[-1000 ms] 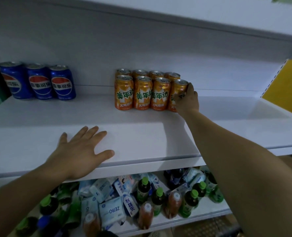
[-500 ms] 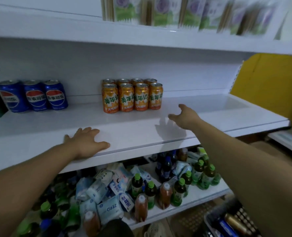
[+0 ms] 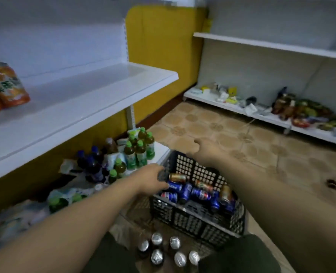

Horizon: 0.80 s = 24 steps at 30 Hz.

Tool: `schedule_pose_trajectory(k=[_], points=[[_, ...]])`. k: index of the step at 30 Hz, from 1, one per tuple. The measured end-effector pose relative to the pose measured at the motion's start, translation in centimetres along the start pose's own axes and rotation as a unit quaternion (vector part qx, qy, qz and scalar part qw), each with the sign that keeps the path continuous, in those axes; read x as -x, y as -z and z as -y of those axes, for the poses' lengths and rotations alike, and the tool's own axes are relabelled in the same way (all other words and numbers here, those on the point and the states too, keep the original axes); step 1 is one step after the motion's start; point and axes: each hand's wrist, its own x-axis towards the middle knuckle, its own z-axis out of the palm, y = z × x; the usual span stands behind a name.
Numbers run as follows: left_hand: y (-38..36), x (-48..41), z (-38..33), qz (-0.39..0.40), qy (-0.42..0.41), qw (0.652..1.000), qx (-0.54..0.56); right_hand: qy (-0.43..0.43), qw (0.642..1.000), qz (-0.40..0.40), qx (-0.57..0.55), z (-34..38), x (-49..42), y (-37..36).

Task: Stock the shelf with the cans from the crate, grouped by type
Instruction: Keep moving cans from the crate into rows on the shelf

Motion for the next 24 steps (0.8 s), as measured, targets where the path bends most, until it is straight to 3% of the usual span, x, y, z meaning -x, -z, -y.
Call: schedule_pose_trajectory(k=[7, 14, 21, 24], points=[[-8.6, -10.6, -1.4, 0.086, 0.012, 0.996, -0.001, -0.132, 0.987, 0.092, -0.024, -11.9, -2.5, -4.8], [-14.0, -23.1, 3.4, 0.159, 0.066, 0.985, 0.017, -0.180, 0.968, 0.166, -0.050, -19.0, -10.3, -13.7], [-19.0, -32.4, 8.8, 0.199, 0.112, 0.973, 0.041, -0.132, 0.954, 0.262, -0.063, -20.7, -19.6, -26.2], [-21.2, -35.5, 10.4, 0.196, 0.133, 0.970, 0.054, -0.088, 0.958, 0.269, -0.040, -20.8, -23.0, -31.8]])
